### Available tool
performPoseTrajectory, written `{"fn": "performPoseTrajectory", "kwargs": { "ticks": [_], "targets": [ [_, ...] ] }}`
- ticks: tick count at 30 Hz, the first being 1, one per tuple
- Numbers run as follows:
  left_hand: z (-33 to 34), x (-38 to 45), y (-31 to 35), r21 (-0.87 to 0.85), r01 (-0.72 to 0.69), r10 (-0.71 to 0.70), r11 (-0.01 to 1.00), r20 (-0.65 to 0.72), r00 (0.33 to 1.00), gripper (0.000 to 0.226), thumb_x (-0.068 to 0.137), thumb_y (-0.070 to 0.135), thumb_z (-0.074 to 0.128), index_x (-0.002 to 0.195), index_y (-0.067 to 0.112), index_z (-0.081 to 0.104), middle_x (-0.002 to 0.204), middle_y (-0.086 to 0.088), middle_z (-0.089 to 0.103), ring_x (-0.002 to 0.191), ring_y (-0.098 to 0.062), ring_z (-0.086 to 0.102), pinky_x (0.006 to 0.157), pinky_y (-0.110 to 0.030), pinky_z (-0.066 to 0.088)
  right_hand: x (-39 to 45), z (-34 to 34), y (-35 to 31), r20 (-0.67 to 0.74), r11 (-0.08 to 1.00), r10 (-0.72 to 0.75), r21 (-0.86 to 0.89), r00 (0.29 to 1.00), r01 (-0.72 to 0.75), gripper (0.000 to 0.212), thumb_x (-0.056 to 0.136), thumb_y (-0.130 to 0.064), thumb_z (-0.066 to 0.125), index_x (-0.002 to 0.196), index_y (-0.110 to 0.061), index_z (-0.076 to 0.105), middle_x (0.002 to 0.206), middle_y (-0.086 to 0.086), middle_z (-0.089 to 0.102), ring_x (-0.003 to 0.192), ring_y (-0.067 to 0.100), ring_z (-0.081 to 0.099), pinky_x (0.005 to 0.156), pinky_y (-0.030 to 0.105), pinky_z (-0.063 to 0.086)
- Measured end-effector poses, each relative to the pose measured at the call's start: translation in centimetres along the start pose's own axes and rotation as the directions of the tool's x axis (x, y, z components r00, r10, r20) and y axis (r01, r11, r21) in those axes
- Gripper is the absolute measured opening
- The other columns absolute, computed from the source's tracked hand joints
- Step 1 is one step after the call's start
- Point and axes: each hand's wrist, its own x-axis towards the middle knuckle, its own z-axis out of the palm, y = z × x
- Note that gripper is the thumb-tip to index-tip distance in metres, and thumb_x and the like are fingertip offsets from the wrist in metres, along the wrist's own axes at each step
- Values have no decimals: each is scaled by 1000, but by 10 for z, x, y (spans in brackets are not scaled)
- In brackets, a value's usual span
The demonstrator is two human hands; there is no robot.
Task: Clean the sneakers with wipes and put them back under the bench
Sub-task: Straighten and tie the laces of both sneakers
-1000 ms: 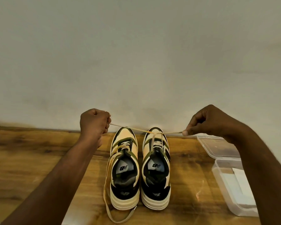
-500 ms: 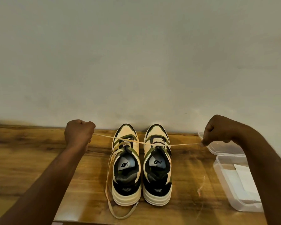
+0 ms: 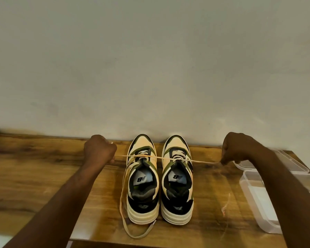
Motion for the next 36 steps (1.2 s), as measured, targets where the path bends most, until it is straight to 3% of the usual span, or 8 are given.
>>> {"fn": "performPoseTrajectory", "kwargs": {
  "ticks": [3,5,8,10,15,22,31,36],
  "targets": [
    [8,-2,4,129,-69,64,989,42,997,11,85,12,71,75,7,69,63,-10,72,67,-30,74,71,-37,60,-2,3,-9,-9,1000,-17,-4,1000,16,24,65,-32,95,71,-18,76,49,-9,67,49,6,69,74,30,62],
    [12,-8,9,237,-123,111,964,61,992,10,84,18,74,83,9,71,79,-9,73,77,-27,69,64,-30,46,-7,3,-17,18,999,-39,10,999,38,21,65,-29,95,71,-19,77,55,-9,71,49,6,70,69,29,62],
    [18,-23,19,406,-219,219,887,48,975,33,87,29,77,113,10,69,117,-13,65,95,-32,66,71,-31,43,-17,0,-29,75,994,-91,71,993,86,25,68,-28,97,83,-22,78,70,-5,76,51,10,72,49,22,51],
    [25,-30,26,397,-302,318,867,28,948,41,88,30,79,124,14,65,128,-12,53,102,-34,67,74,-34,47,-21,-2,-37,54,985,-138,114,989,131,29,72,-26,95,94,-23,76,85,-3,77,53,9,73,48,21,50],
    [52,-49,46,223,-589,558,777,189,808,17,85,33,80,102,35,77,112,10,70,110,-17,62,101,-41,44,-27,0,-61,-54,877,-342,341,938,339,18,76,-26,92,89,-21,80,83,-3,79,55,10,72,45,21,45],
    [67,-65,58,176,-685,596,707,374,711,14,96,37,71,108,37,78,104,19,76,112,-5,63,127,-44,13,-25,12,-74,33,831,-366,461,930,311,22,72,-31,94,84,-16,84,77,2,79,70,22,75,55,31,52],
    [65,-64,65,169,-626,524,761,407,748,8,94,37,75,96,33,80,93,15,77,102,-6,67,115,-42,28,-16,16,-60,118,787,-357,572,927,230,10,80,-15,88,86,-9,82,80,10,79,66,18,71,46,23,46],
    [57,-58,61,166,-604,496,779,425,757,16,91,45,77,79,36,71,87,16,75,99,-6,66,111,-42,32,-15,17,-57,160,778,-381,587,911,223,7,91,-9,77,95,-4,78,85,10,79,67,18,74,48,23,51]
  ]
}}
